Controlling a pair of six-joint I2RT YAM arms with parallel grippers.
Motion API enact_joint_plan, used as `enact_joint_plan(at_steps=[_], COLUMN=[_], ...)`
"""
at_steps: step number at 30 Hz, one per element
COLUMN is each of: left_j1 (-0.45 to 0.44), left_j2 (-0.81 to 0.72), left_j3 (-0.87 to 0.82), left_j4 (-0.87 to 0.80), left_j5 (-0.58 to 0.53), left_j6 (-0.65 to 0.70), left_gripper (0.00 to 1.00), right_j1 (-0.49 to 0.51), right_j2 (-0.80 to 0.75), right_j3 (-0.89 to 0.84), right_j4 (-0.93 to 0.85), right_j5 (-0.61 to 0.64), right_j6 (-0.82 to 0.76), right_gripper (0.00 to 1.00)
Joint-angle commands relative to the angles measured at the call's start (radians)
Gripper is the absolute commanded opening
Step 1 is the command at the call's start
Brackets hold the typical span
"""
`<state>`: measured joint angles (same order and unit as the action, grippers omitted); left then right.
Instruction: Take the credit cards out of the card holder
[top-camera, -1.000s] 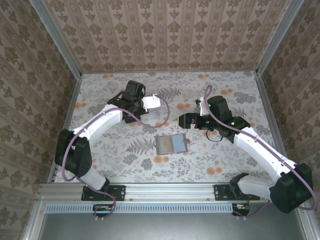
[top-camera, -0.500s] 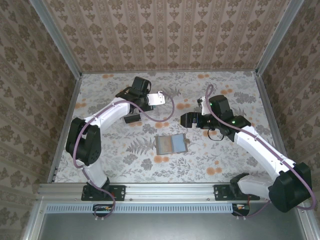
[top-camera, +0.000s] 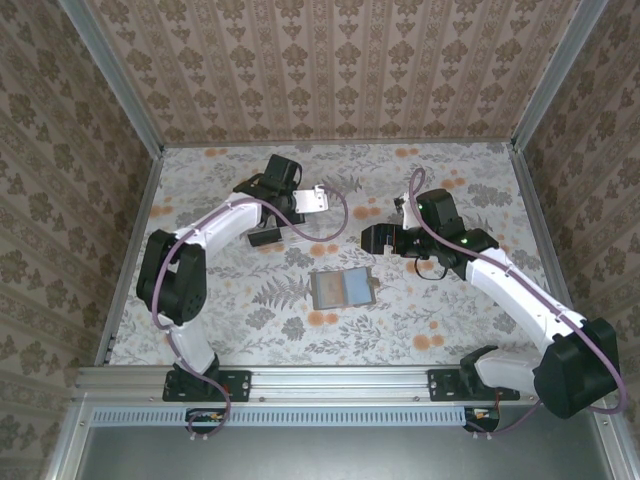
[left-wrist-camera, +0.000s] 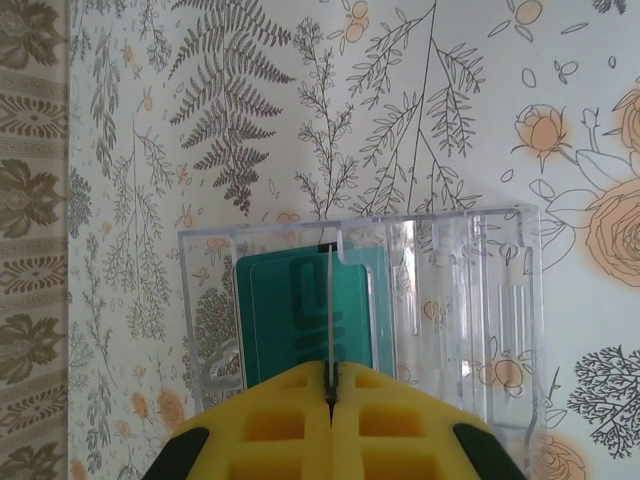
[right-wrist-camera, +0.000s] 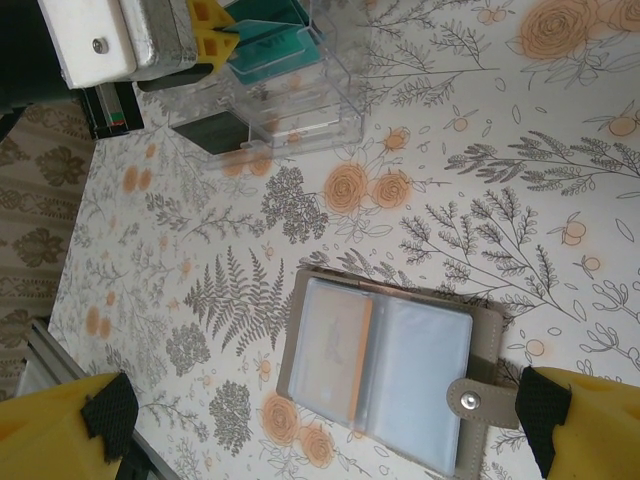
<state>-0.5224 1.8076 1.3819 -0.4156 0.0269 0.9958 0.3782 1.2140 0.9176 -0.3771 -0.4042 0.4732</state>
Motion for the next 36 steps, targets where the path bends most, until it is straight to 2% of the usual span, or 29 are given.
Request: enact_joint_plan(at_steps=[1, 17, 21, 25, 36], left_j1=[0.012, 0.024, 0.024, 0.024, 0.027], left_j2=[0.027, 0.059, 0.062, 0.068, 0.075], left_j3=[0.028, 0.053, 0.058, 0.051, 0.048], left_j4=[-0.025, -0.018, -0.005, 0.016, 0.042], left_j5=[0.018, 0.010, -0.001, -0.026, -0.062], left_j6=[-0.007, -0.043, -0.057, -0.068, -0.101], left_gripper=[0.00, 0.00, 0.08, 0.10, 0.09], right_j1=[-0.007, -0.015, -0.016, -0.016, -0.018], right_j2=[0.012, 0.030, 0.031, 0.030, 0.027], right_j3=[0.031, 0.028, 0.026, 0.024, 0.018], right_j4=[0.000, 0.011, 0.017, 0.018, 0.020], right_j5=[-0.024, -0.043, -0.047, -0.052, -0.063], right_j6=[-0.011, -0.007, -0.003, -0.001, 0.002], right_gripper=[1.00, 1.00, 1.00, 1.00, 1.00])
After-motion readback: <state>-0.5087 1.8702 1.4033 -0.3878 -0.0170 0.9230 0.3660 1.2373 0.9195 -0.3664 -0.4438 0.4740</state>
